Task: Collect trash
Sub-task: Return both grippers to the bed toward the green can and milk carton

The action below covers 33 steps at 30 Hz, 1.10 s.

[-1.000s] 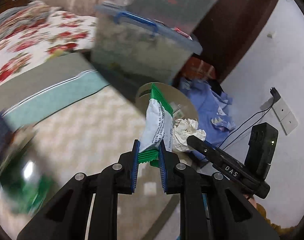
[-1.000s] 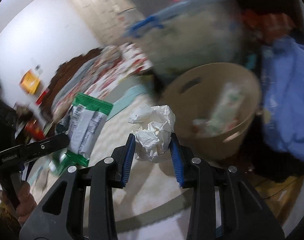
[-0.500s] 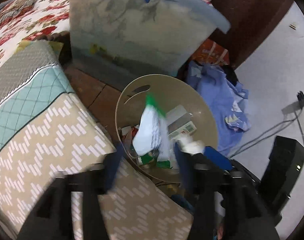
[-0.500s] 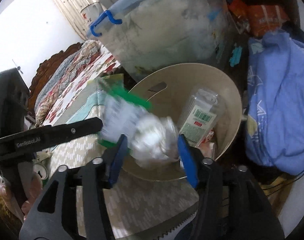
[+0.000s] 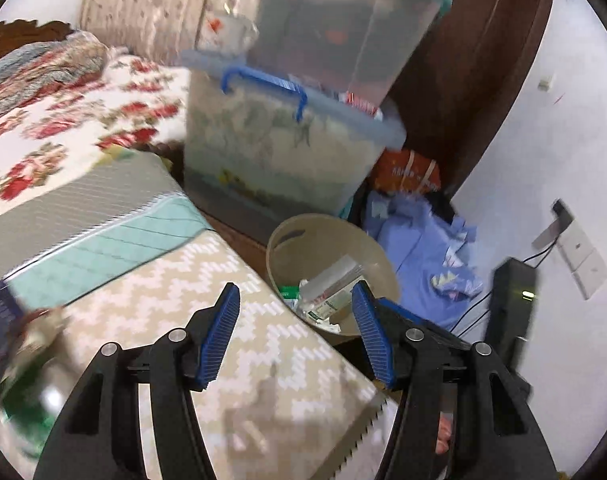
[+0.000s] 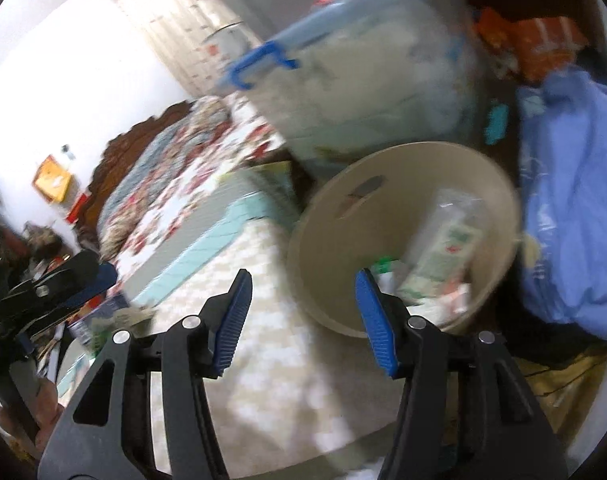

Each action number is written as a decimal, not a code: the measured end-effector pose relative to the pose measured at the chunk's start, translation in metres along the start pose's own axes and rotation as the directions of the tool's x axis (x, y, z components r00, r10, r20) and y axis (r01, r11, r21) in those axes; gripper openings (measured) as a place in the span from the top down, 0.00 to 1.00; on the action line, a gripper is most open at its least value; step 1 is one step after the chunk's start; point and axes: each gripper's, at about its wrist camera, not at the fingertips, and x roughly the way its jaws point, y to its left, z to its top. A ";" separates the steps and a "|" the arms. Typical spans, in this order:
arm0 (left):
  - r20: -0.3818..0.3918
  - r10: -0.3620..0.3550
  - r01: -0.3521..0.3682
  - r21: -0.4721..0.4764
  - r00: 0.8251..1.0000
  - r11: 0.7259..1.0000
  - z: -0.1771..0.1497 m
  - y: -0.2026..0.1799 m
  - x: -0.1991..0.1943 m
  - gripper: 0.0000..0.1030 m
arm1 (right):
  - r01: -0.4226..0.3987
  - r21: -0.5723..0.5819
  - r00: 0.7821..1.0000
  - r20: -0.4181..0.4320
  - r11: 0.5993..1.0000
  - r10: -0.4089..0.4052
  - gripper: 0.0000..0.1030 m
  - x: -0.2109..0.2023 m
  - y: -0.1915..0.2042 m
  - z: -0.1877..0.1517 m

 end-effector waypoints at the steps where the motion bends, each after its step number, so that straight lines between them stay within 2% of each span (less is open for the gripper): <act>1: 0.026 0.002 -0.002 -0.010 1.000 1.000 -0.003 0.008 -0.018 0.46 | -0.029 -0.008 0.999 -0.019 1.000 0.029 0.46 0.004 0.011 -0.002; 5: 0.133 0.049 -0.037 -0.092 0.990 0.995 -0.017 0.051 -0.089 0.46 | -0.156 -0.011 0.980 -0.123 0.988 0.153 0.46 0.028 0.052 -0.010; 9: 0.202 0.175 -0.124 -0.242 0.963 0.962 -0.039 0.116 -0.154 0.46 | -0.267 0.031 0.932 -0.245 0.963 0.266 0.46 0.071 0.098 -0.017; 12: 0.178 0.247 -0.180 -0.322 0.953 0.929 -0.058 0.154 -0.174 0.47 | -0.291 0.007 0.908 -0.312 0.957 0.278 0.46 0.109 0.135 -0.016; 15: 0.162 0.252 -0.175 -0.380 0.954 0.908 -0.078 0.179 -0.185 0.47 | -0.295 0.001 0.882 -0.385 0.956 0.272 0.46 0.151 0.166 -0.017; 18: 0.138 0.242 -0.173 -0.387 0.960 0.906 -0.092 0.190 -0.186 0.47 | -0.261 -0.054 0.876 -0.432 0.964 0.213 0.47 0.186 0.192 -0.022; 19: 0.132 0.235 -0.169 -0.386 0.963 0.907 -0.096 0.193 -0.188 0.47 | -0.257 -0.069 0.874 -0.442 0.964 0.201 0.49 0.193 0.198 -0.024; 21: 0.120 0.224 -0.163 -0.383 0.967 0.909 -0.103 0.197 -0.189 0.47 | -0.261 -0.103 0.855 -0.487 0.960 0.180 0.62 0.207 0.212 -0.035; 22: 0.116 0.218 -0.159 -0.382 0.969 0.910 -0.107 0.198 -0.189 0.47 | -0.284 -0.097 0.835 -0.514 0.954 0.196 0.63 0.209 0.218 -0.041; 25: 0.111 0.198 -0.143 -0.376 0.974 0.916 -0.118 0.199 -0.191 0.47 | -0.328 -0.119 0.811 -0.544 0.937 0.215 0.69 0.197 0.228 -0.057; 29: 0.091 0.180 -0.135 -0.371 0.979 0.919 -0.129 0.201 -0.189 0.46 | -0.379 -0.118 0.779 -0.576 0.918 0.248 0.69 0.176 0.236 -0.085; 31: 0.067 0.169 -0.133 -0.368 0.983 0.920 -0.137 0.199 -0.186 0.46 | -0.424 -0.110 0.751 -0.598 0.899 0.281 0.67 0.163 0.241 -0.101; 33: 0.042 0.171 -0.144 -0.372 0.984 0.917 -0.144 0.198 -0.183 0.43 | -0.453 -0.120 0.745 -0.596 0.883 0.301 0.67 0.152 0.245 -0.111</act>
